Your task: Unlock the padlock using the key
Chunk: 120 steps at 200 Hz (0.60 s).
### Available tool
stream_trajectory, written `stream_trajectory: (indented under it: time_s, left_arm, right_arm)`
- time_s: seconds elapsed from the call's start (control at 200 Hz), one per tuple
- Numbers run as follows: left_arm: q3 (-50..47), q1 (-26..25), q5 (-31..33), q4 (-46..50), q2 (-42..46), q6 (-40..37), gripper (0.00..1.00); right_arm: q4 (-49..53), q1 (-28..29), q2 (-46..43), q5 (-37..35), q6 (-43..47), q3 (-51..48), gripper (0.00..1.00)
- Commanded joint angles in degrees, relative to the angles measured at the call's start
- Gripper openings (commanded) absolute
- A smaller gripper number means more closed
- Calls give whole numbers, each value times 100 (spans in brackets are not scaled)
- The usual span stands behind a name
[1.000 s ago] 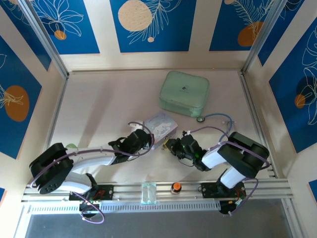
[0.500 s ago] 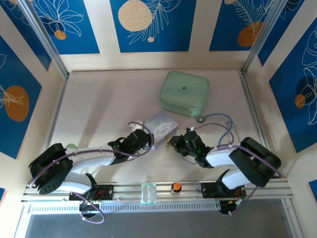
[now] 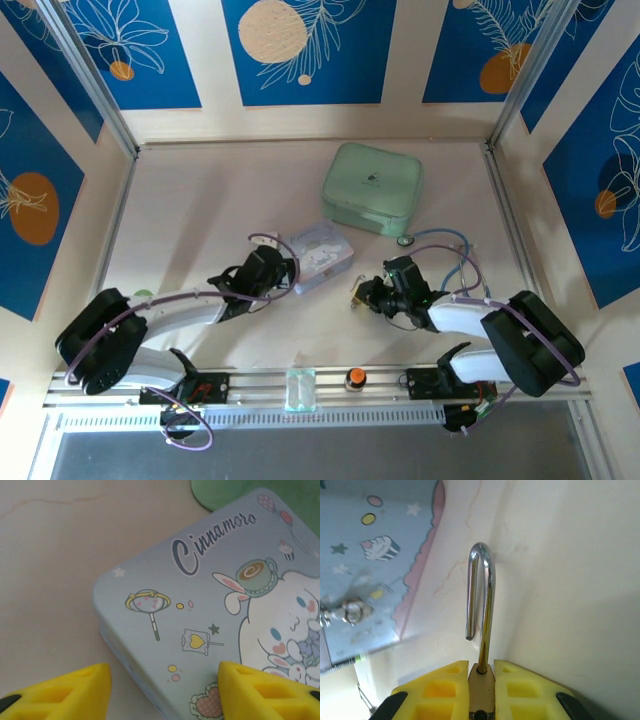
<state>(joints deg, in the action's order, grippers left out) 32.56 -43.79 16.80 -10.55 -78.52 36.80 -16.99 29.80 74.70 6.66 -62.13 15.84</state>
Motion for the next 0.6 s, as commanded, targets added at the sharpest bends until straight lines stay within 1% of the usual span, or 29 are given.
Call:
stream_trajectory:
  time_s: [0.0, 0.08, 0.185, 0.25, 0.34, 0.395, 0.505, 0.55, 0.595]
  left_arm:
    - [-36, 354, -225, 434, -490, -480, 57]
    - [184, 486, -218, 459, -635, -621, 59]
    - [430, 746, -380, 398, -749, -854, 63]
    - [610, 947, -513, 418, -804, -921, 64]
    - [810, 1139, -644, 397, -887, -1031, 66]
    - [945, 1217, -728, 463, -935, -1039, 66]
    - [984, 1259, -746, 411, -818, -1004, 68]
    - [965, 1259, -756, 385, -720, -967, 71]
    - [991, 1260, -746, 453, -622, -940, 75]
  right_arm:
    - [1222, -278, -54, 1003, 959, 282, 5]
    - [1865, -445, -42, 1144, 1353, 511, 5]
    - [2632, -669, 68, 1234, 1872, 825, 5]
    - [2986, -766, 119, 1170, 2102, 996, 6]
    - [3317, -850, 235, 1201, 2363, 1200, 11]
    - [3383, -866, 385, 1261, 2416, 1323, 11]
    - [3535, -760, 567, 987, 2434, 1473, 14]
    - [3554, -739, 582, 935, 2420, 1495, 15]
    - [3574, -730, 575, 889, 2401, 1511, 20]
